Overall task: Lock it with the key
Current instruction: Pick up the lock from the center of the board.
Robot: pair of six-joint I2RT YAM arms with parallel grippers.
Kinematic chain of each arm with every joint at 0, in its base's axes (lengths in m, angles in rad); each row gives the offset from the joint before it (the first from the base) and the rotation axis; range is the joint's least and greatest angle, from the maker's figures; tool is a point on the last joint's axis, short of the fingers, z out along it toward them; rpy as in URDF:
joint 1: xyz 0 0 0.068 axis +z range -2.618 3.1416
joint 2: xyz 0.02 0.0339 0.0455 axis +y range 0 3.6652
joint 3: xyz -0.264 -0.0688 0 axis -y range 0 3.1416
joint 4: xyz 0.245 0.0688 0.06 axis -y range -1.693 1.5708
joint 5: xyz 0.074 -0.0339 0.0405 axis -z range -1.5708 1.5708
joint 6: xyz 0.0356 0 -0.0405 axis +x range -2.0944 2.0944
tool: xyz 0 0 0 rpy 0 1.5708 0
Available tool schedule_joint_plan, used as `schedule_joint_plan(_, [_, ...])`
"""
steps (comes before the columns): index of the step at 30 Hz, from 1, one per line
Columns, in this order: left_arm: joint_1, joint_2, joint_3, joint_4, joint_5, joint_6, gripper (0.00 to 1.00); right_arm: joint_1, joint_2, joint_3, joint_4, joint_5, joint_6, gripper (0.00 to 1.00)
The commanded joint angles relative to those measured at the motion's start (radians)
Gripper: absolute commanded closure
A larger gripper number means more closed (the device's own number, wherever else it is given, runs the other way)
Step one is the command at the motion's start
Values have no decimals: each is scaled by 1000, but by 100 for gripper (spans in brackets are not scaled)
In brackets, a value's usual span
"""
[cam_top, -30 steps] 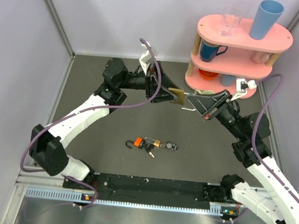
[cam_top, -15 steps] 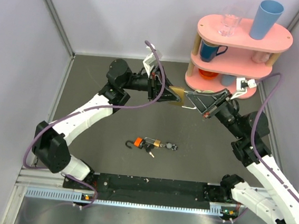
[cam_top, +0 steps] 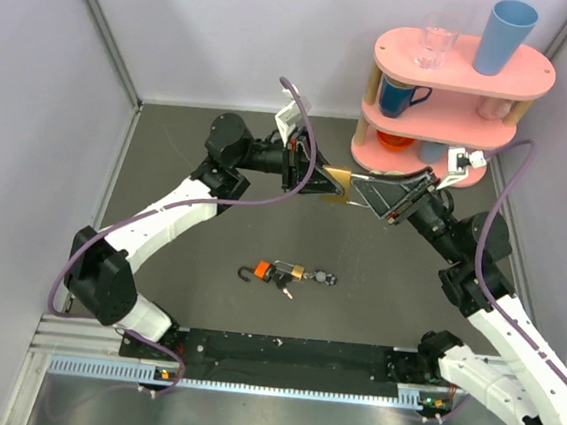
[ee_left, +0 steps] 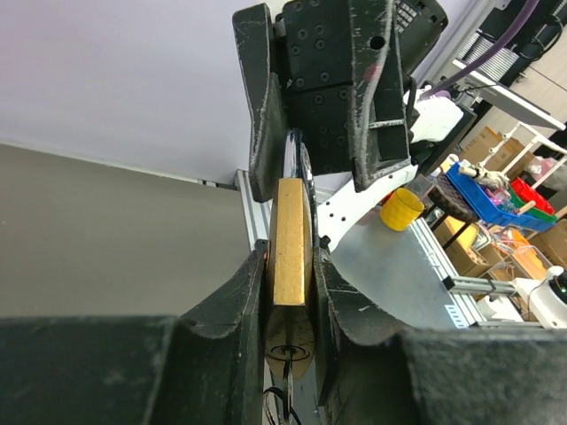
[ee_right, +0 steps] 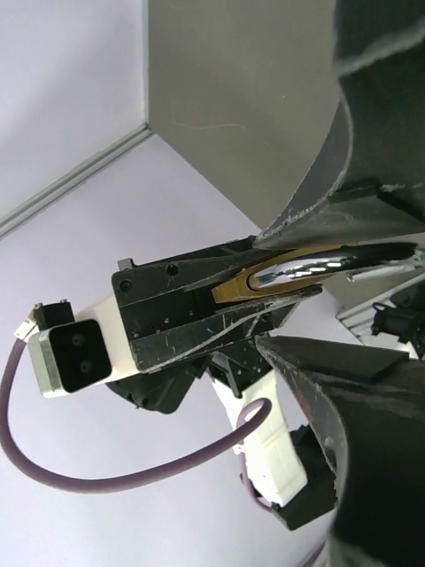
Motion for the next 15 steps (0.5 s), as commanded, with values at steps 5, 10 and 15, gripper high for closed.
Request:
schedule_joint_plan(5, [69,-36,-42,48,-31,-39,100,9,-17,81,-151,41,-109,26])
schedule_joint_plan(10, [152,-91,-126,57,-14,-59,100,9,-9,123,-254,90,-192,9])
schedule_joint_plan(15, [240,-176,-206,-1,3,-47,100,9,15,134,-298,105,-225,1])
